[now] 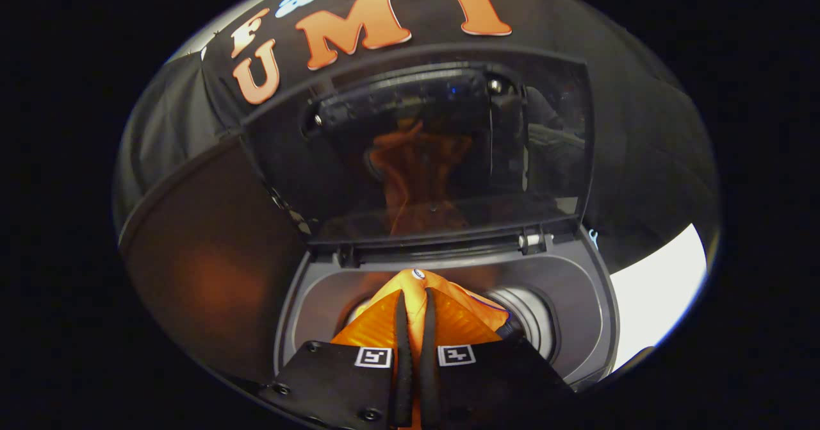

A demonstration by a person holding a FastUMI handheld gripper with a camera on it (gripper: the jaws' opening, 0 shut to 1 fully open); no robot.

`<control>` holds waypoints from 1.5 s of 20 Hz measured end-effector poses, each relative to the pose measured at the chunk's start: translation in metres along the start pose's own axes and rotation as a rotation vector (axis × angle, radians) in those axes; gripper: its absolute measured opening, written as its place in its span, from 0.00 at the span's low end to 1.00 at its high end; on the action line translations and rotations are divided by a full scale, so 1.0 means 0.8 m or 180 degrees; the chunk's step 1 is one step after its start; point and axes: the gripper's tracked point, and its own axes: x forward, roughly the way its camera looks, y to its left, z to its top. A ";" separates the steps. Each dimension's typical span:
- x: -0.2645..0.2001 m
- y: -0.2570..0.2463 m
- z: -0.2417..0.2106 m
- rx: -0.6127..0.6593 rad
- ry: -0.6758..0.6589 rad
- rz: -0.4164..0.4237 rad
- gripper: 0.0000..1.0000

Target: Put the clothes into the washing machine and then close the washing machine lid.

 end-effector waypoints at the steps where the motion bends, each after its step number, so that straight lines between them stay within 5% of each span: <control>1: 0.014 -0.006 -0.010 -0.0004 0.0089 -0.0046 0.13; 12: 0.073 -0.023 -0.076 -0.0013 0.0868 -0.0209 0.17; 17: 0.076 -0.029 -0.082 0.0031 0.0879 -0.0262 0.19; 22: 0.066 -0.028 -0.070 -0.0082 0.0765 -0.0269 1.00; 30: 0.031 -0.013 -0.064 -0.0048 0.0618 -0.0177 1.00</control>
